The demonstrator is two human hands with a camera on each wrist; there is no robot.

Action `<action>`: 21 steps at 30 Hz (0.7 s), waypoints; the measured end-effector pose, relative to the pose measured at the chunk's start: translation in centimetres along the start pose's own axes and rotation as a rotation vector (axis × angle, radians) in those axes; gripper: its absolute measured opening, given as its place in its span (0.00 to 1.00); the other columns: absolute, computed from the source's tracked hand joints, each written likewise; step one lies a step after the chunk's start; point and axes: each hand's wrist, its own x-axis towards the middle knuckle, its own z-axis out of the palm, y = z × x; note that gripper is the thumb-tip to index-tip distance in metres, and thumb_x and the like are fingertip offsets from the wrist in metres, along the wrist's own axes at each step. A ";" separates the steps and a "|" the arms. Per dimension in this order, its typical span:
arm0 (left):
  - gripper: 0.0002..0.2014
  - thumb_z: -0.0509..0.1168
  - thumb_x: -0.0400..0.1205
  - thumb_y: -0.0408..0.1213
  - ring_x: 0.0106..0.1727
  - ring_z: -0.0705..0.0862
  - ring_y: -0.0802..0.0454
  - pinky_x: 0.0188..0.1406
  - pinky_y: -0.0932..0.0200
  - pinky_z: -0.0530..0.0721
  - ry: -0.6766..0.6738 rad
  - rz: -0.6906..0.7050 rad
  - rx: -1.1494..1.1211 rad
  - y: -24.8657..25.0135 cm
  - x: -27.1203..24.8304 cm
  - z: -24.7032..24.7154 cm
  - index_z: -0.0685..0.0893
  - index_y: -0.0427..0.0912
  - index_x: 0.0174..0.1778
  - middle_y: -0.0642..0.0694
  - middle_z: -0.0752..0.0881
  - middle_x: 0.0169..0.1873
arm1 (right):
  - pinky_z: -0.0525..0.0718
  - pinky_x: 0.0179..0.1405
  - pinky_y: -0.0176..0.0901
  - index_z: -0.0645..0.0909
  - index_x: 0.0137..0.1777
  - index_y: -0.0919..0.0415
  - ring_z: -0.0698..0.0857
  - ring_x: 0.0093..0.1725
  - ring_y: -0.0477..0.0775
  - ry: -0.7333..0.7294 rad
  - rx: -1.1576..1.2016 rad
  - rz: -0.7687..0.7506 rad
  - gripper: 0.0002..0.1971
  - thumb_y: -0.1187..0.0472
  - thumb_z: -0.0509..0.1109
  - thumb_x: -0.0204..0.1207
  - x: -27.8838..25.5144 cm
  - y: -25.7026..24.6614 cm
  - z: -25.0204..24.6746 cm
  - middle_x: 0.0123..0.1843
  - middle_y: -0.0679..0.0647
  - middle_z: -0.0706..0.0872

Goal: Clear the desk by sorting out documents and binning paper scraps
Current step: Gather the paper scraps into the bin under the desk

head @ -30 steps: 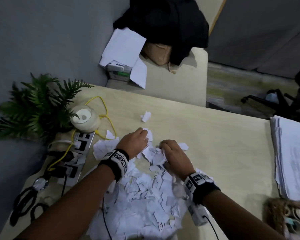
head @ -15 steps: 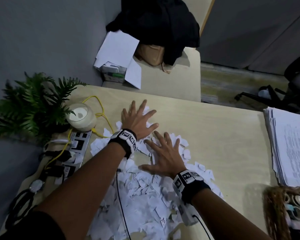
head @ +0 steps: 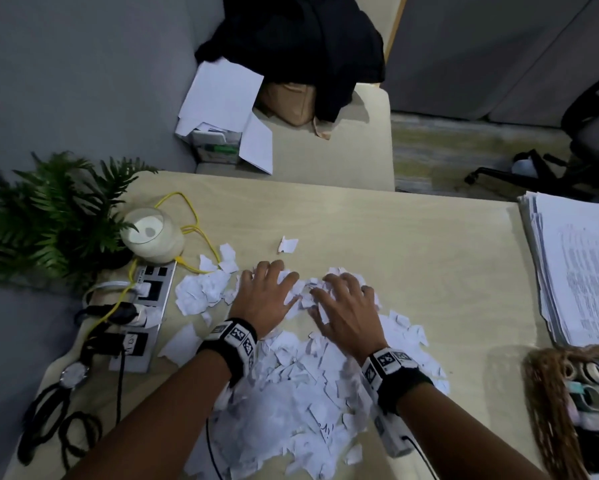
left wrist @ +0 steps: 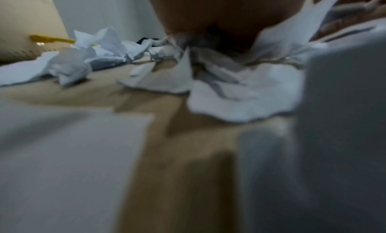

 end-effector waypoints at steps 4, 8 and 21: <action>0.27 0.78 0.62 0.34 0.32 0.79 0.42 0.18 0.59 0.67 -0.067 0.094 -0.017 0.5 0.6 -0.4 0.75 0.44 0.55 0.41 0.79 0.42 | 0.78 0.23 0.49 0.77 0.49 0.59 0.79 0.41 0.62 0.071 0.000 -0.004 0.10 0.59 0.73 0.72 -1.3 2.2 -0.1 0.46 0.58 0.79; 0.25 0.75 0.67 0.27 0.25 0.81 0.37 0.18 0.55 0.72 -0.119 -0.002 -0.124 1.4 1.8 -3.3 0.79 0.37 0.60 0.38 0.82 0.41 | 0.64 0.14 0.43 0.71 0.46 0.60 0.79 0.30 0.62 0.148 0.087 0.168 0.13 0.67 0.72 0.66 -3.6 4.3 -2.7 0.36 0.57 0.78; 0.06 0.57 0.87 0.38 0.31 0.70 0.45 0.31 0.58 0.74 -0.136 0.088 -0.973 23.5 3.6 -11.7 0.72 0.45 0.44 0.47 0.77 0.35 | 0.74 0.33 0.41 0.76 0.53 0.57 0.77 0.29 0.44 0.785 0.858 0.733 0.13 0.50 0.55 0.88 -18.3 9.7 -10.2 0.30 0.50 0.79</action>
